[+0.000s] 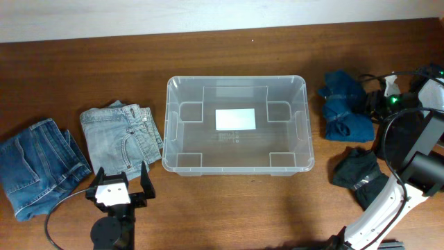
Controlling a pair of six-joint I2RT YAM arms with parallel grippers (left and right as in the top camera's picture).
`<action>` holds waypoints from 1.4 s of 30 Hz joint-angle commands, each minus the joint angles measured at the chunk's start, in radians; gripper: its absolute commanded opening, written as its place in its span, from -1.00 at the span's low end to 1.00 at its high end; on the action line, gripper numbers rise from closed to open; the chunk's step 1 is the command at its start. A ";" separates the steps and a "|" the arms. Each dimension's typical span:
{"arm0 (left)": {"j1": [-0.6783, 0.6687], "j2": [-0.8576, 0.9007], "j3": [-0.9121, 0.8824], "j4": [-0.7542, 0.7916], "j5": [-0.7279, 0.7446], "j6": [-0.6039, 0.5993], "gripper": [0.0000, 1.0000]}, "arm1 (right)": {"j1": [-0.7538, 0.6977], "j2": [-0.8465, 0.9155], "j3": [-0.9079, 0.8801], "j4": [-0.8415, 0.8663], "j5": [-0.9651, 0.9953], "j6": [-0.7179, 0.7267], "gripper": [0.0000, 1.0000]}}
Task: Pack container
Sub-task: 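Move the right gripper to the folded teal garment and grasp it, then lift the teal garment with the right gripper and carry it over the bin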
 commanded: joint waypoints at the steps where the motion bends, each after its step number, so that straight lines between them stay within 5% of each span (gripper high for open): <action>1: 0.004 -0.008 -0.010 0.004 0.003 0.019 0.99 | 0.006 0.040 -0.006 -0.024 0.032 -0.015 -0.11; 6: 0.004 -0.008 -0.010 0.004 0.003 0.019 0.99 | 0.006 0.040 -0.006 -0.035 0.032 -0.015 -0.58; 12: 0.004 -0.008 -0.010 0.004 0.004 0.019 0.99 | 0.005 0.039 -0.002 -0.044 -0.023 -0.011 -0.92; 19: 0.004 -0.008 -0.010 0.004 0.004 0.019 0.99 | 0.004 0.039 0.150 -0.181 -0.108 -0.011 -0.92; 31: 0.004 -0.008 -0.010 0.003 0.003 0.019 0.99 | 0.012 0.037 0.703 -0.603 -0.129 0.004 -0.92; 42: 0.004 -0.008 -0.010 0.004 0.003 0.019 0.99 | 0.120 -0.200 0.729 -0.603 -0.181 0.112 -0.92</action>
